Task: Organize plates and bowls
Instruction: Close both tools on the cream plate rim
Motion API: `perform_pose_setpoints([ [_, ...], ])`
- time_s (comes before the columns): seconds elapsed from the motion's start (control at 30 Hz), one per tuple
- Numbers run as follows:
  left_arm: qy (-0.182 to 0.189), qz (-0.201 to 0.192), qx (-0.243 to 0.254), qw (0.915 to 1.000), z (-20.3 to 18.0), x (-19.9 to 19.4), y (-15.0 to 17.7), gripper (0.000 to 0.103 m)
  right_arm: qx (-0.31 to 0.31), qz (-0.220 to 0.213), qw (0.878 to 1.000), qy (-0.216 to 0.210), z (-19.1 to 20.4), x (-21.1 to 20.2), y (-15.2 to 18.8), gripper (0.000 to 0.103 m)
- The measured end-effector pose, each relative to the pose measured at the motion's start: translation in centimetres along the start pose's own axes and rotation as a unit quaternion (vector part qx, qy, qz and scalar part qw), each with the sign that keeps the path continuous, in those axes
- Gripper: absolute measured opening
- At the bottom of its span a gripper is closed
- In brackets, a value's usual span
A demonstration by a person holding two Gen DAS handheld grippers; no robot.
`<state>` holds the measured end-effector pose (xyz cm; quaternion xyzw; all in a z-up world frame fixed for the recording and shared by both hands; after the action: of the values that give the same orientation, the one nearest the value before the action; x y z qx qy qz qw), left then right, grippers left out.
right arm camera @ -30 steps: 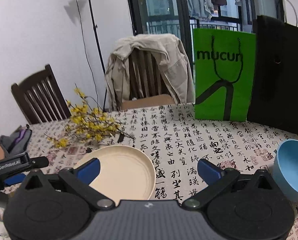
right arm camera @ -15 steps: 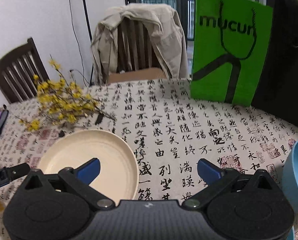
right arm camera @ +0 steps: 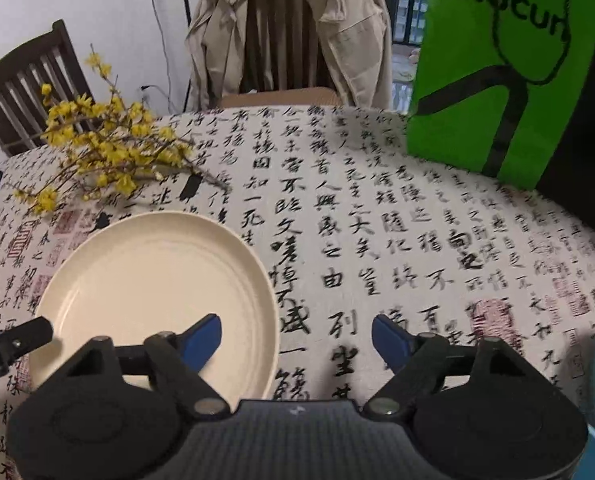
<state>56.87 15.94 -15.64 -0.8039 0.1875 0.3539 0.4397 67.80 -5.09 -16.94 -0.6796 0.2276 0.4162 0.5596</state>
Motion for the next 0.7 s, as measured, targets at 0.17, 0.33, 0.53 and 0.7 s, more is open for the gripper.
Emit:
perform_pose_setpoints([
  [0.17,0.008,0.005,0.009,0.9999,-0.5,0.1,0.3,0.079,-0.009,0.008,1.000,-0.002,0.3,0.6,0.2,0.055],
  [0.33,0.018,0.008,0.016,0.9997,-0.9,0.2,0.5,0.066,-0.011,0.017,1.000,-0.002,0.5,1.0,0.1,0.037],
  [0.53,0.016,0.009,0.032,0.9993,-1.2,0.4,0.7,0.035,-0.022,0.016,1.000,-0.014,1.0,1.1,0.1,0.025],
  [0.7,0.037,0.021,0.031,0.9986,-1.4,0.7,0.8,0.013,-0.055,0.017,0.998,-0.008,1.9,1.0,0.0,0.016],
])
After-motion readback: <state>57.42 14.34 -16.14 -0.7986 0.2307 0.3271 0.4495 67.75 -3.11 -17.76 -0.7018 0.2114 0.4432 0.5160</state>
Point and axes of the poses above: each gripper's, at about its wrist camera, not at the fingertips, and x roughly the way its jaws point, z to its left, y to its underside, the point moved 8 cm from there along x, roughly the way its jaws point, and after that the axes turned 9 degrees about -x, right-handed, at the moved point
